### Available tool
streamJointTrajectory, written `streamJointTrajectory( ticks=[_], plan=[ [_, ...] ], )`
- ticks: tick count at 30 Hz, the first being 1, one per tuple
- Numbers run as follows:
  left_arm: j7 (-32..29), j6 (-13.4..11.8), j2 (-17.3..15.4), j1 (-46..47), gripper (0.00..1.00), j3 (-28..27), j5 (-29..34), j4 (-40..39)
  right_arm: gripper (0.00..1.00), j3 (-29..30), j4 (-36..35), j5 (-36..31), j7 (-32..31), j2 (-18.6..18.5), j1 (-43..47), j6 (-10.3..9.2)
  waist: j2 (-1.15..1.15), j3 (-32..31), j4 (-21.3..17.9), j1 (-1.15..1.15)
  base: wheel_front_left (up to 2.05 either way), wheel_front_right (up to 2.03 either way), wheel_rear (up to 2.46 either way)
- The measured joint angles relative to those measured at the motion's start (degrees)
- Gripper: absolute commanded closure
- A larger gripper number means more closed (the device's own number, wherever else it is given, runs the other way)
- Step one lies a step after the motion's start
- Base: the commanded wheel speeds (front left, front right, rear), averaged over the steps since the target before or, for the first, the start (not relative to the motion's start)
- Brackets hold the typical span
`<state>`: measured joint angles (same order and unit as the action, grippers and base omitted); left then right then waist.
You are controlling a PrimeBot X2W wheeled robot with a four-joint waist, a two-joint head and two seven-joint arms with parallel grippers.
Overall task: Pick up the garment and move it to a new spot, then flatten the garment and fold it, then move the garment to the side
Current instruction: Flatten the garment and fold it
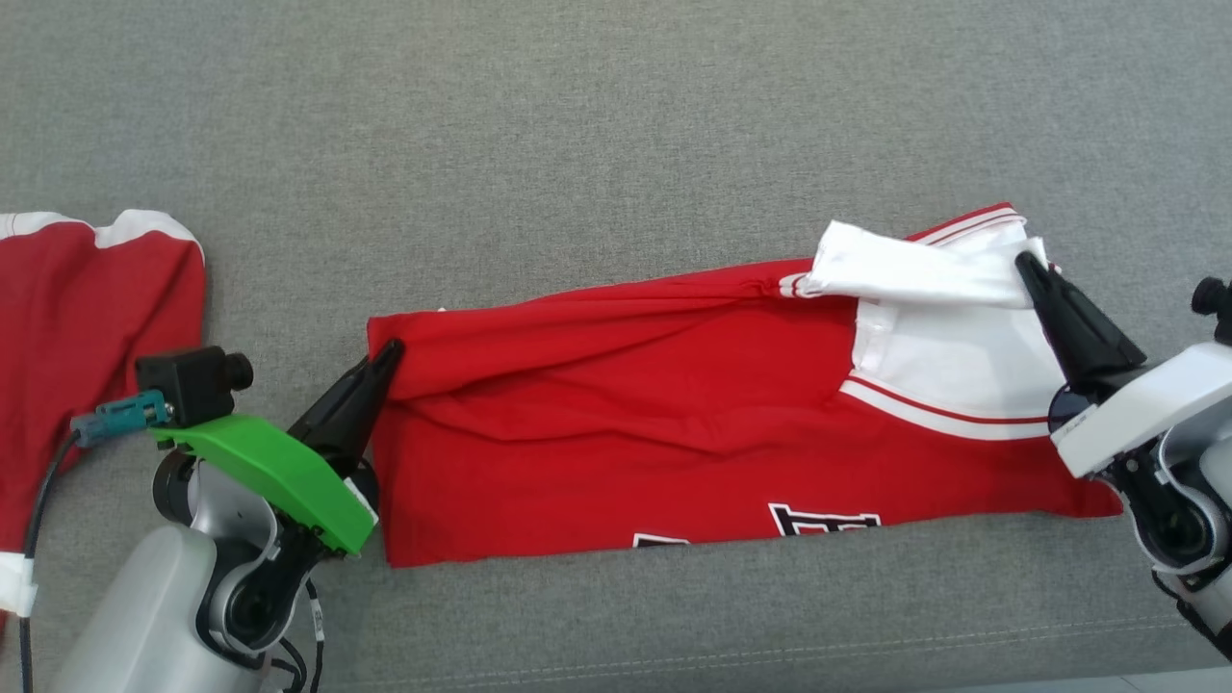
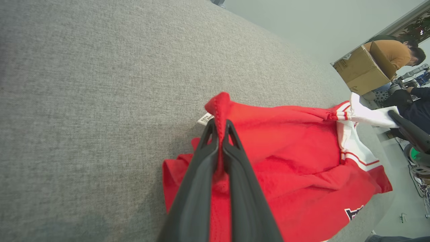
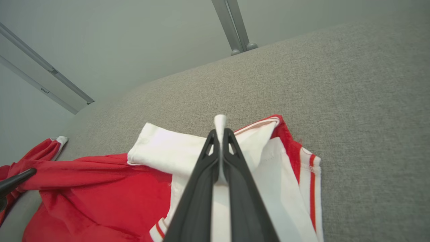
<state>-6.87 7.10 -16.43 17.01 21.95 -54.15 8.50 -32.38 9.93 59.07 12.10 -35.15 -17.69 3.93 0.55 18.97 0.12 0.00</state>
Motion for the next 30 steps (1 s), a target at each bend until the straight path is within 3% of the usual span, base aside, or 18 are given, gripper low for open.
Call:
streamJointTrajectory(
  ticks=[7, 15, 22, 30],
  plan=[
    [1.5, 0.0, 0.0, -2.8, 1.0, 0.1, -1.3, -0.2, 1.0, 1.5, -3.4, 1.0, 1.0, 0.4, 5.5, -2.33, 0.0, -1.0, -1.4, 0.0, 0.0, 0.0, 0.0],
    [3.0, 0.0, -0.6, -4.3, 1.0, 0.5, -1.6, -1.9, 1.0, 4.2, -8.5, 0.9, 1.6, -2.0, 9.8, -4.56, 0.0, -2.1, -2.6, 0.0, 0.0, 0.0, 0.0],
    [3.6, 0.0, -1.3, -6.0, 1.0, 1.8, -1.6, -2.1, 1.0, 2.6, -9.7, 0.0, 1.6, -2.8, 14.6, -6.33, 0.0, -2.1, -2.6, 0.0, 0.0, 0.0, 0.0],
    [4.0, 0.0, -2.2, -7.3, 1.0, 2.5, -1.4, -1.8, 1.0, 0.7, -10.1, -1.1, 1.6, -2.9, 16.6, -7.05, 0.0, -1.9, -2.3, 0.0, 0.0, 0.0, 0.0]
  ],
)
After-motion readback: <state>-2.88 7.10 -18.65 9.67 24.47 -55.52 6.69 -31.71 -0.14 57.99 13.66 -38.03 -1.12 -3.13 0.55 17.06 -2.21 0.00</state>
